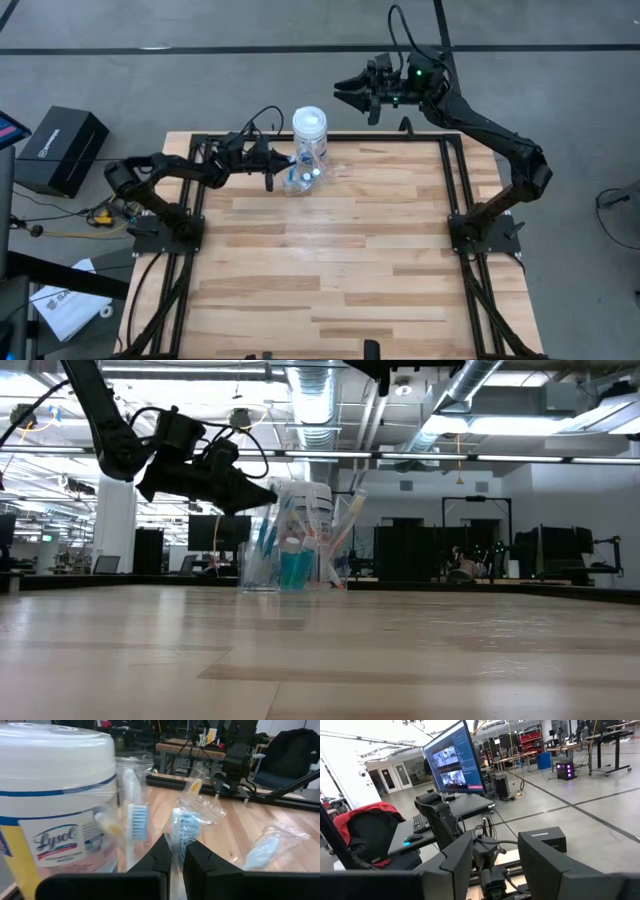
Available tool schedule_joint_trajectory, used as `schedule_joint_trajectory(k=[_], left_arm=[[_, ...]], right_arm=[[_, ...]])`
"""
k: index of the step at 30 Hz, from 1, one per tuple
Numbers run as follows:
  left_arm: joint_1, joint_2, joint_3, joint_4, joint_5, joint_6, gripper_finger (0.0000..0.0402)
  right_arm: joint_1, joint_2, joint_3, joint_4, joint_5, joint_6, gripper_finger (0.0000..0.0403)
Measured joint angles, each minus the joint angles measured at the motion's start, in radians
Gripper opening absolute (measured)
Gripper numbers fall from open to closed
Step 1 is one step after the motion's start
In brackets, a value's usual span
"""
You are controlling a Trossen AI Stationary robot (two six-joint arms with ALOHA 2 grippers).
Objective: Pick & Place toothbrushing station
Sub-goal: Adjust the blue toothbrush in the transparent organizer
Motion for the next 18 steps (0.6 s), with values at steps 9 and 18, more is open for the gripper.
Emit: schedule_joint_trajectory(k=[9, 18], left_arm=[[-0.019, 0.000, -0.002, -0.007, 0.004, -0.035, 0.0014], [-0.019, 0.001, -0.004, -0.015, 0.005, -0.041, 0.0108]], right_arm=[[-0.002, 0.000, 0.000, -0.007, -0.019, -0.009, 0.0147], [-0.002, 0.000, 0.000, -0.008, -0.029, -0.010, 0.0160]])
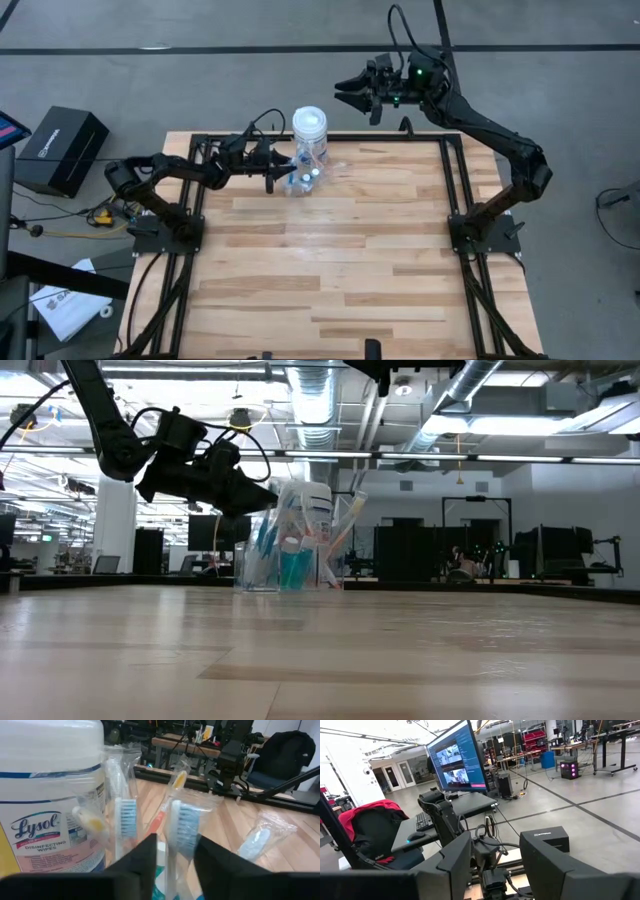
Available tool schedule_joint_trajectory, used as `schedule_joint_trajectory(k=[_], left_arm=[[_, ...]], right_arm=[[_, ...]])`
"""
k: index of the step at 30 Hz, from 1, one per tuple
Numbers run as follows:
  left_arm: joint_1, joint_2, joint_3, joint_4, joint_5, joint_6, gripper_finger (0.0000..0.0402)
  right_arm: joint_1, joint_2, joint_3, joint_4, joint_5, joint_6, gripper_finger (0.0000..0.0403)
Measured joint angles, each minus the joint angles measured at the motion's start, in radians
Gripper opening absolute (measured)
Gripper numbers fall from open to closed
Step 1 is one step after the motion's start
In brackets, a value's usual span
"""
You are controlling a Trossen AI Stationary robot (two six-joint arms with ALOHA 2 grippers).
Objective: Pick & Place toothbrushing station
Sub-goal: Adjust the blue toothbrush in the transparent organizer, then return to Home Position
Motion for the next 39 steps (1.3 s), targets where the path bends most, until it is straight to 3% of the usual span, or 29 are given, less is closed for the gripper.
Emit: schedule_joint_trajectory(k=[8, 14, 21, 26, 33, 37, 39], left_arm=[[0.000, -0.023, 0.000, 0.008, -0.001, -0.026, 0.0216], [0.000, -0.111, 0.000, 0.007, -0.014, -0.023, 0.0247], [0.017, -0.246, 0.000, 0.001, -0.041, -0.078, 0.0236], [0.058, -0.402, 0.000, -0.023, -0.042, -0.295, 0.0216], [0.182, -0.683, 0.001, -0.151, -0.065, -0.574, 0.0171], [0.234, -0.834, 0.001, -0.154, -0.092, -0.669, 0.0150], [0.255, -0.903, 0.001, -0.154, -0.115, -0.696, 0.0143]], right_arm=[[-0.002, 0.000, 0.000, 0.000, -0.011, -0.006, 0.0164], [-0.002, 0.000, 0.000, 0.002, -0.012, -0.015, 0.0167], [-0.002, -0.001, 0.000, 0.059, -0.012, -0.016, 0.0167], [-0.030, -0.046, -0.002, 0.063, -0.010, -0.037, 0.0164], [-0.059, -0.218, -0.001, -0.095, 0.080, -0.092, 0.0147], [-0.062, -0.319, 0.000, -0.169, 0.166, -0.008, 0.0136], [-0.068, -0.355, 0.001, -0.240, 0.179, -0.056, 0.0132]])
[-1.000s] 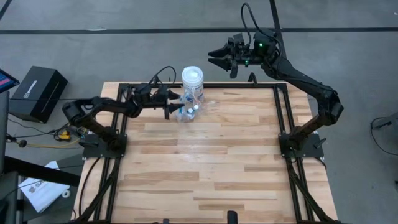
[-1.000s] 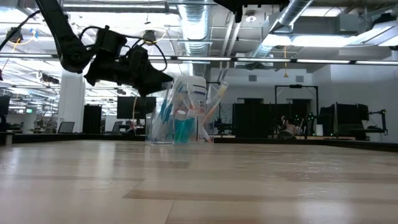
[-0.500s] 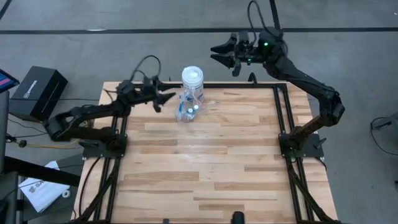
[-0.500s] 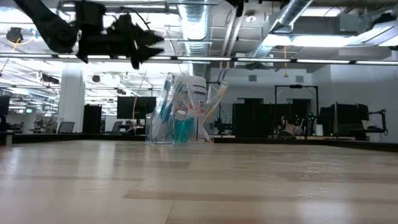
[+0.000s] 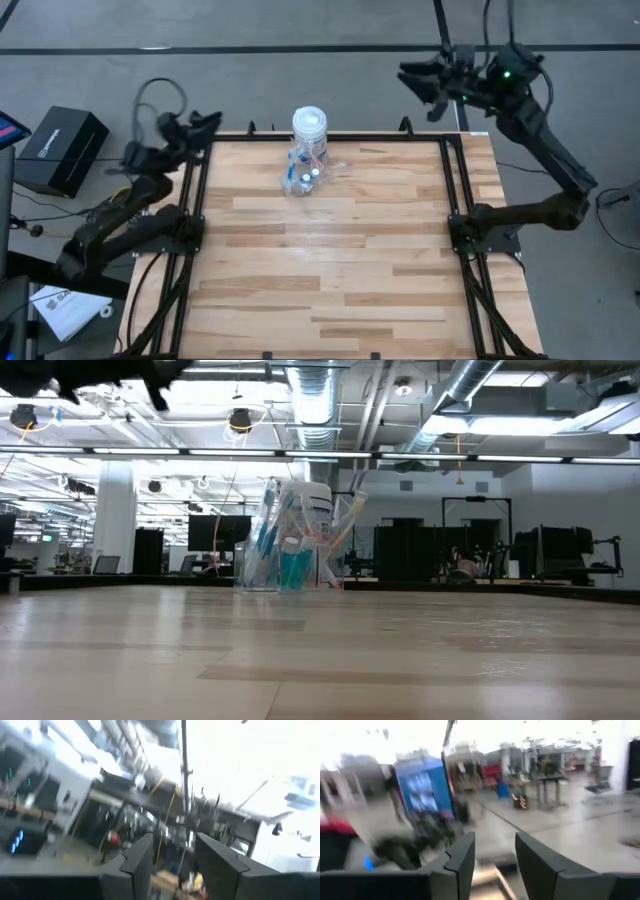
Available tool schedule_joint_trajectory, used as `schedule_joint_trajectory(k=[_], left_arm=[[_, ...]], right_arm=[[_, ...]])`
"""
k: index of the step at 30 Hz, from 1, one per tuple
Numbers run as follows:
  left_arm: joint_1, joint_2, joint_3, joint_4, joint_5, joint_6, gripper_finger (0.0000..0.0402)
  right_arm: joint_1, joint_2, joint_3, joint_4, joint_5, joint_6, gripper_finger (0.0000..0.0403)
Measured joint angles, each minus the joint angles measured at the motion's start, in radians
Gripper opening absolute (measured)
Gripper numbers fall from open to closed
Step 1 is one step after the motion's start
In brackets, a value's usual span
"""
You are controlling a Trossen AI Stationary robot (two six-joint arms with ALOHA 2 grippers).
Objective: Pick & Place toothbrushing station
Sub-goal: Return to Home Position
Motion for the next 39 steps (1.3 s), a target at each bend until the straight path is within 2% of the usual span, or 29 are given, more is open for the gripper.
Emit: schedule_joint_trajectory(k=[2, 5, 8, 11, 13, 16, 20, 24, 27, 30, 31, 33, 36, 39], left_arm=[[0.015, -0.070, 0.000, 0.001, -0.003, 0.003, 0.0138], [0.017, -0.149, 0.000, 0.005, 0.050, 0.023, 0.0136], [0.012, -0.212, 0.001, 0.012, 0.146, -0.119, 0.0137], [0.015, -0.261, 0.001, 0.048, 0.399, -0.078, 0.0137], [0.019, -0.288, 0.001, 0.048, 0.445, -0.119, 0.0136], [0.020, -0.313, 0.001, 0.048, 0.468, -0.138, 0.0136], [0.019, -0.316, -0.014, 0.042, 0.564, -0.144, 0.0140], [0.020, -0.358, -0.086, 0.061, 0.578, -0.168, 0.0140], [0.020, -0.443, -0.148, 0.087, 0.564, -0.177, 0.0138], [0.020, -0.546, -0.220, 0.083, 0.552, -0.210, 0.0136], [0.019, -0.581, -0.241, 0.086, 0.541, -0.235, 0.0136], [0.020, -0.630, -0.278, 0.122, 0.541, -0.287, 0.0136], [0.015, -0.615, -0.307, 0.222, 0.563, -0.367, 0.0136], [0.015, -0.623, -0.355, 0.244, 0.586, -0.386, 0.0136]], right_arm=[[-0.014, -0.034, 0.001, -0.158, 0.005, -0.093, 0.0130], [-0.022, -0.087, -0.005, -0.340, -0.042, -0.098, 0.0128], [0.000, -0.159, -0.023, -0.222, -0.082, -0.161, 0.0135], [0.034, -0.266, -0.038, -0.182, -0.187, -0.215, 0.0150], [0.068, -0.337, -0.057, -0.241, -0.288, -0.245, 0.0159], [0.120, -0.406, -0.108, -0.299, -0.303, -0.216, 0.0170], [0.178, -0.541, -0.257, -0.334, -0.266, -0.158, 0.0179], [0.226, -0.769, -0.537, -0.150, -0.153, -0.092, 0.0185], [0.252, -0.977, -0.782, 0.037, -0.097, -0.022, 0.0187], [0.260, -1.165, -0.997, 0.117, -0.049, 0.019, 0.0187], [0.263, -1.160, -1.038, 0.169, -0.039, 0.028, 0.0187], [0.263, -1.155, -1.078, 0.159, -0.051, 0.018, 0.0186], [0.269, -1.100, -1.074, 0.180, 0.044, -0.024, 0.0184], [0.270, -1.102, -1.119, 0.129, 0.067, -0.014, 0.0182]])
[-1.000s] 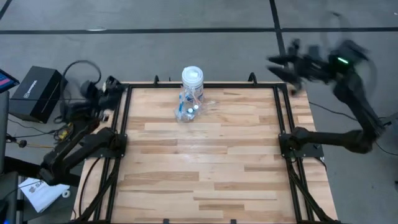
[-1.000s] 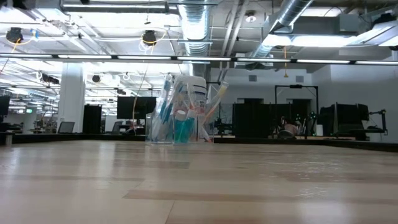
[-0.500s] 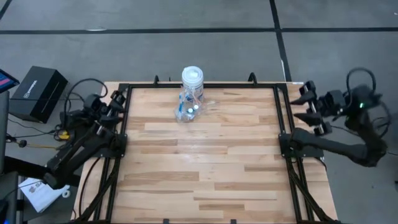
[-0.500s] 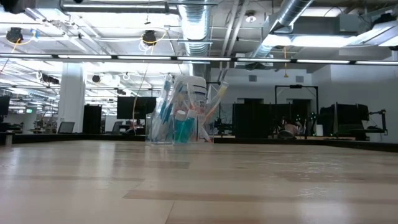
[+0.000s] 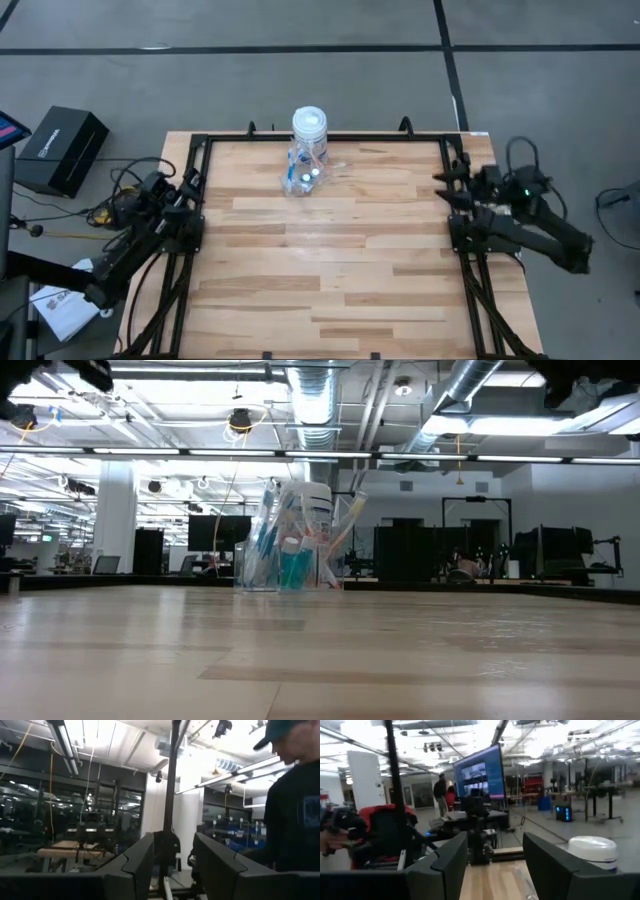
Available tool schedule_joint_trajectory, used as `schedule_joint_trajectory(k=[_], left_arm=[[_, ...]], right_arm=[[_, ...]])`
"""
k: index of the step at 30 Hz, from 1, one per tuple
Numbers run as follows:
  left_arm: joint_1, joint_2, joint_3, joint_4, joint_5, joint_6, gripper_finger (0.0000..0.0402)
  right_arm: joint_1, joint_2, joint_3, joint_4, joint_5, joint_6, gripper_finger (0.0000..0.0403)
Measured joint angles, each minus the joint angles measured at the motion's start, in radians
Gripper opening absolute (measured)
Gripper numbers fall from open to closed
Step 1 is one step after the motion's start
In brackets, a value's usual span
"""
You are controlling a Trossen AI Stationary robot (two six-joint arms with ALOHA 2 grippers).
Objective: Pick & Place toothbrushing station
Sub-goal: Return to Home Position
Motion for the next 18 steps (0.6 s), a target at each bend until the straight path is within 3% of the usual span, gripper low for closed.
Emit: schedule_joint_trajectory(k=[4, 10, 15, 18], left_arm=[[-0.002, -0.009, -0.098, 0.102, 0.008, -0.021, 0.0136], [0.022, 0.004, -0.096, 0.058, 0.123, -0.011, 0.0136], [0.080, 0.005, -0.096, -0.060, 0.169, 0.105, 0.0136], [0.119, 0.006, -0.096, -0.220, 0.172, 0.201, 0.0136]], right_arm=[[0.000, -0.062, -0.088, 0.024, 0.014, 0.050, 0.0182], [0.000, -0.064, -0.239, 0.087, 0.068, 0.085, 0.0186], [0.001, -0.063, -0.377, 0.142, 0.113, 0.105, 0.0194], [0.002, -0.056, -0.424, 0.156, 0.129, 0.115, 0.0203]])
